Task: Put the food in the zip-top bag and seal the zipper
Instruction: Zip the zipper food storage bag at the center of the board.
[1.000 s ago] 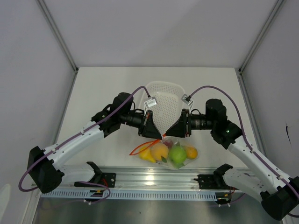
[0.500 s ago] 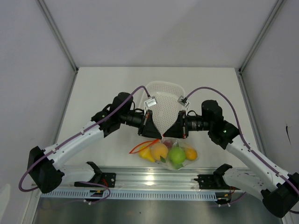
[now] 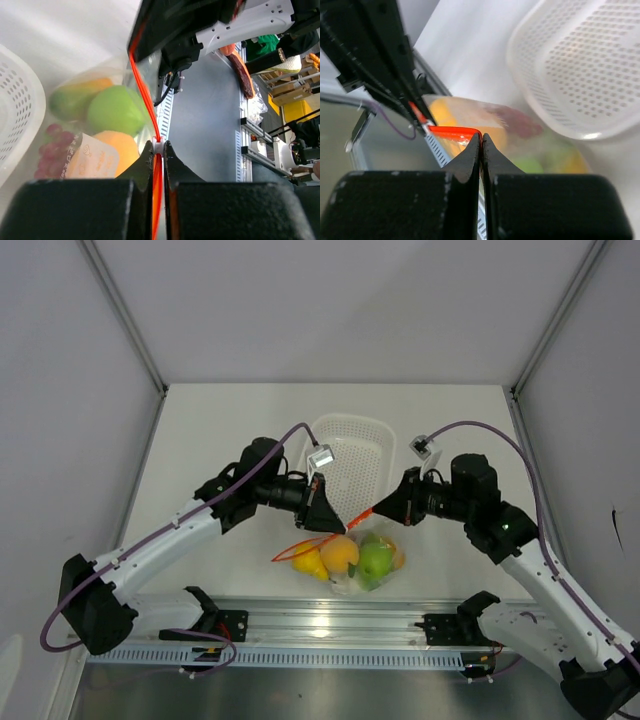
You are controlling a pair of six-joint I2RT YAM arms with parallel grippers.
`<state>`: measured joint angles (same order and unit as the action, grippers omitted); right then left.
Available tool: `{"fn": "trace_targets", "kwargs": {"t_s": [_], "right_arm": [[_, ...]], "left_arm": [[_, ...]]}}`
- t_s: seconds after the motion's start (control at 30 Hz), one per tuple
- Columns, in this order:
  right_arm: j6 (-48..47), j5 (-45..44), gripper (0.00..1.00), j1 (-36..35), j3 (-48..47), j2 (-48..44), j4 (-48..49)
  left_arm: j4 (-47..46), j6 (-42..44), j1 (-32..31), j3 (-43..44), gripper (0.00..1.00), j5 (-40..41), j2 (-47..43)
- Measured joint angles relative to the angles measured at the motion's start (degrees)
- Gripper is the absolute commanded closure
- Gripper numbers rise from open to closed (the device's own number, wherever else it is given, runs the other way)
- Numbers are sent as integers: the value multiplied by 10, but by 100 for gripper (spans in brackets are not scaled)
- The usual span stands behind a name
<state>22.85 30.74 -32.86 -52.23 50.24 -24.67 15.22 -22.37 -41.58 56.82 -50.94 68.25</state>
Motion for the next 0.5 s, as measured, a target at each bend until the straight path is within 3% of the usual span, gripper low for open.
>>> {"fn": "trace_targets", "kwargs": {"t_s": [0.3,0.5], "right_arm": [[-8,20,100,141,0,-42,-52],[-14,35,100,156,0,-53,-76]], "left_arm": [[47,14,0,-3,99,19,-33],[79,17,0,-23,100,28,-69]]}}
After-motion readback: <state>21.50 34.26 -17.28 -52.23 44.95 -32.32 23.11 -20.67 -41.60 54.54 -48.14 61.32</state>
